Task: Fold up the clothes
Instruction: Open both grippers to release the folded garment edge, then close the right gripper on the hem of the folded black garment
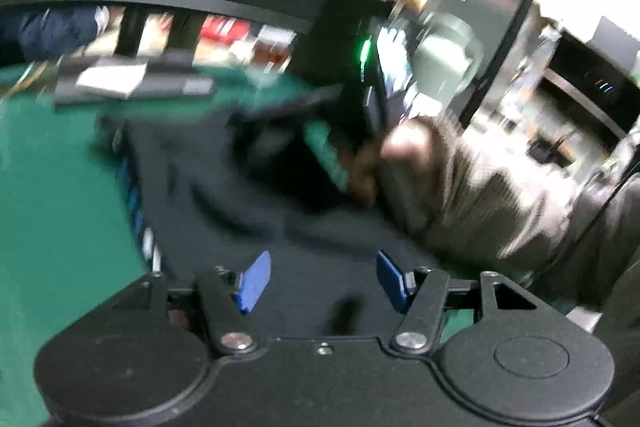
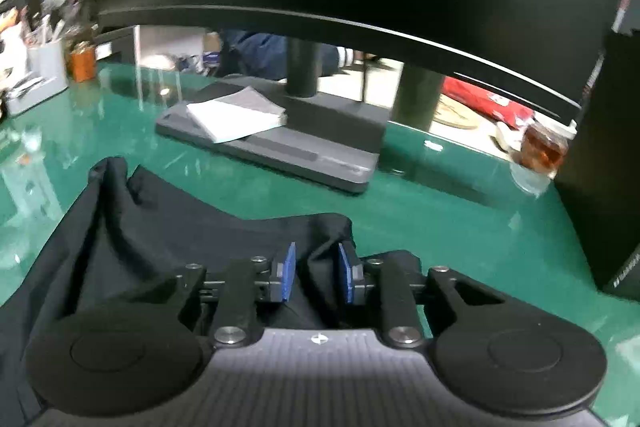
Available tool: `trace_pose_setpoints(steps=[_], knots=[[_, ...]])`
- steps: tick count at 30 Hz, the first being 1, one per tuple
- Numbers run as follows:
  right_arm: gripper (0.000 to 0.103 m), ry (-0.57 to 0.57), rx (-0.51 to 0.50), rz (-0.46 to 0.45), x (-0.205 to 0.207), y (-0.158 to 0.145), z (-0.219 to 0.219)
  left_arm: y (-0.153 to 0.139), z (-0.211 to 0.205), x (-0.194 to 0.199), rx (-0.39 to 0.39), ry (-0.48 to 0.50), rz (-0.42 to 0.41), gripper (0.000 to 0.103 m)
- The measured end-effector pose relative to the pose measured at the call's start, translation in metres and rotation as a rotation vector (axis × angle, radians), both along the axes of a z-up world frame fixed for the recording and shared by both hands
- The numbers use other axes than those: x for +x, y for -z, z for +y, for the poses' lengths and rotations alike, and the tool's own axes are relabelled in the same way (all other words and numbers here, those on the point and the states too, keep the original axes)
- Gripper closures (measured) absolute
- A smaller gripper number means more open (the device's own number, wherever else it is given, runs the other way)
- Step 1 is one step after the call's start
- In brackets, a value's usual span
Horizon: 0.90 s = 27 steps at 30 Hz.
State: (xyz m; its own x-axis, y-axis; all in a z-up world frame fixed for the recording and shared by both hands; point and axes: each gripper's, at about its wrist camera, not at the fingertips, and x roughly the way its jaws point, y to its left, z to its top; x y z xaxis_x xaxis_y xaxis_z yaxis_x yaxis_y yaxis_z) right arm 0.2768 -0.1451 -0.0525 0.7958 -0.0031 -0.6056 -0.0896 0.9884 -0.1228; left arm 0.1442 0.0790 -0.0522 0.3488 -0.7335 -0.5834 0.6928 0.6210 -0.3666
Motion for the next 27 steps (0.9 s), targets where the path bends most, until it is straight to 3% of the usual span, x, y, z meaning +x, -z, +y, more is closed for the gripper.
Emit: trace_pose_setpoints(steps=[2,5,7,9,12,13,16,19,23,26,27], knots=[[0.084,0.07,-0.012,-0.014,0.003,0.003,-0.008,0.003,0.007,-0.004,-0.01,-0.041,0.001,0.047],[0.084,0.081,-0.037,-0.03,0.001,0.0,-0.007,0.004,0.014,-0.002,-0.021,-0.074,0.03,0.047],[0.079,0.083,0.028,-0.085,-0.007,-0.012,-0.007,0.004,0.014,-0.004,-0.004,-0.067,0.015,0.047],[0.08,-0.005,0.125,-0.075,-0.011,-0.02,-0.003,0.005,0.012,-0.005,0.012,-0.065,-0.013,0.047],[0.082,-0.236,0.289,0.054,-0.006,-0.014,0.014,0.004,0.012,-0.007,0.008,-0.089,-0.009,0.046],[0.092,-0.217,0.281,0.057,0.001,-0.01,0.014,0.004,0.01,-0.008,0.004,-0.102,-0.011,0.047],[0.103,-0.16,0.256,0.068,0.019,0.003,0.012,0.004,0.009,-0.013,0.0,-0.127,-0.017,0.047],[0.096,0.049,0.202,0.06,0.035,-0.001,-0.012,0.003,0.011,-0.015,-0.006,-0.143,-0.011,0.046],[0.093,-0.133,0.318,0.039,-0.019,-0.02,-0.01,0.002,0.013,-0.016,-0.02,-0.169,0.001,0.046],[0.093,-0.346,0.36,0.139,-0.068,-0.018,0.007,0.003,0.013,-0.019,-0.035,-0.21,0.009,0.044],[0.093,-0.354,0.345,0.176,-0.075,-0.013,0.006,0.003,0.012,-0.021,-0.032,-0.218,0.005,0.044]])
